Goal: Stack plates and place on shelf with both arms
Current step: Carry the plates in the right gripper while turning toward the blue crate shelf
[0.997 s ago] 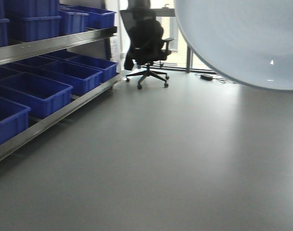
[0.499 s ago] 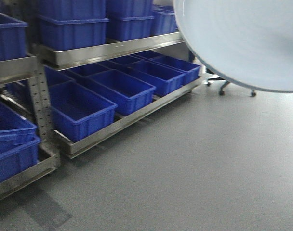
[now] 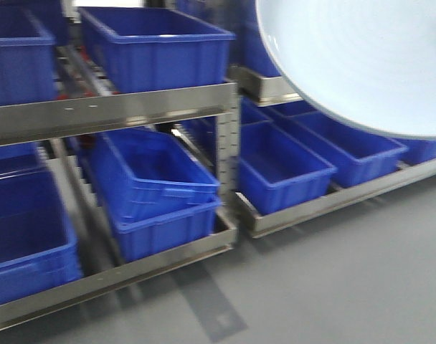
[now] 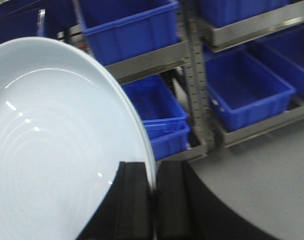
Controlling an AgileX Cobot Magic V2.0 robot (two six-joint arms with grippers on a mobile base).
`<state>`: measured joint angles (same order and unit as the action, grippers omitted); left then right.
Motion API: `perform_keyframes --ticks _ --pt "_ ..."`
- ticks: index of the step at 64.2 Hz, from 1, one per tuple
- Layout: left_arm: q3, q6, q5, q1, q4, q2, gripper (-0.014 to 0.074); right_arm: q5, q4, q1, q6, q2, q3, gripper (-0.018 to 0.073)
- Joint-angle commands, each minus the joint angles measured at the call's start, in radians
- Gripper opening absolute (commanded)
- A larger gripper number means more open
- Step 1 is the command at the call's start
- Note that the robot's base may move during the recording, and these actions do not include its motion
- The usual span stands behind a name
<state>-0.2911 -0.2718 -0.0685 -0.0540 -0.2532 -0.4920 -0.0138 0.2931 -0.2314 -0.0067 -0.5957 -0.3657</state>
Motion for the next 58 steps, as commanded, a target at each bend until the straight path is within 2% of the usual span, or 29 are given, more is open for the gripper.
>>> perform_keyframes --ticks 1,58 --pt "-0.030 0.009 -0.083 0.002 -0.006 -0.007 0.0085 -0.103 -0.002 0.007 -0.003 0.000 -0.029 0.0022" --pt "-0.030 0.009 -0.083 0.002 -0.006 -0.007 0.0085 -0.103 -0.002 0.007 -0.003 0.000 -0.029 0.0022"
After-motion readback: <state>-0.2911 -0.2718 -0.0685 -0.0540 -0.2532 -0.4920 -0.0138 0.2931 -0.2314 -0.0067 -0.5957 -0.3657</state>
